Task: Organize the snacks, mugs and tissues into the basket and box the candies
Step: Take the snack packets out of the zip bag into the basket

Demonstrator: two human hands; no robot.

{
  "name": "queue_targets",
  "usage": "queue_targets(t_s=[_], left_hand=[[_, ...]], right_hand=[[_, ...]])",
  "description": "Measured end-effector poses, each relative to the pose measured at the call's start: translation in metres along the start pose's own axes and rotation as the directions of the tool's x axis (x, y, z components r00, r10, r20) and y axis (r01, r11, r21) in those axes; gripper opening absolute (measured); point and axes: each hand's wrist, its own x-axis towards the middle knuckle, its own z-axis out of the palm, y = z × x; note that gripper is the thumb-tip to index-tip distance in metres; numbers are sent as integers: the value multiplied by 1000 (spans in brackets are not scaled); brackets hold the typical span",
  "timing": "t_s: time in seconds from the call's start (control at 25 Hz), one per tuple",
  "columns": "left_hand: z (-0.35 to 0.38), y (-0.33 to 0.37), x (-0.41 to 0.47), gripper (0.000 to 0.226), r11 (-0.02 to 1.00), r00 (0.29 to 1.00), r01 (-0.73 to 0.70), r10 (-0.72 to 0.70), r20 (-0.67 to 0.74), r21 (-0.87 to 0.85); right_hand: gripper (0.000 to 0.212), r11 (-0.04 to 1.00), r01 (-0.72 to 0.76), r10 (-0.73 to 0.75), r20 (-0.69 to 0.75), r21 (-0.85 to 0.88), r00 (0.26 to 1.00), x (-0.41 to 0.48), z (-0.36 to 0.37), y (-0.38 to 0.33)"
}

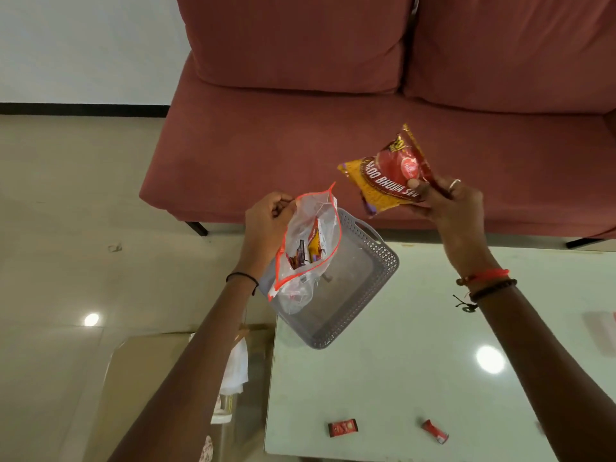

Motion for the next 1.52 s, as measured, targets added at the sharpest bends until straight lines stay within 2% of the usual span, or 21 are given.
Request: queue_targets(t_s=[0.08,0.16,0.28,0.4,0.64,0.76,0.88,1.24,1.52], left_hand=[[4,-3,-2,14,1000,1000,2,-2,-22,-3],[7,-6,-4,14,1000,998,7,-7,-62,-1],[11,-14,-8,12,999,993,21,-24,-119,-26],[13,-20,-8,12,999,988,27,-32,-150,-32],[15,-27,-12,11,997,989,26,-36,-146,-73],[19,-29,-14,15,998,987,23,-33,-156,-66],[21,-28,-16,17,996,987,32,-44,-155,-82],[27,-20,-23,16,997,985,47,-57,-163,-65],[32,-15,-32,14,999,982,27,-32,-185,-30]], right_hand=[[29,996,-45,36,-109,-78,993,21,-12,39],[30,965,-125,87,-168,-231,982,38,-18,88],[29,872,-213,178,-119,-442,977,52,-22,161],[27,769,-202,190,-85,-607,978,58,-22,209],[24,707,-225,189,-127,-670,974,70,-18,246],[27,697,-246,172,-176,-674,969,71,-19,256],[34,630,-246,157,-189,-737,969,66,-19,263],[31,668,-243,163,-180,-704,970,69,-33,254],[24,673,-315,230,-215,-669,949,73,-43,244]])
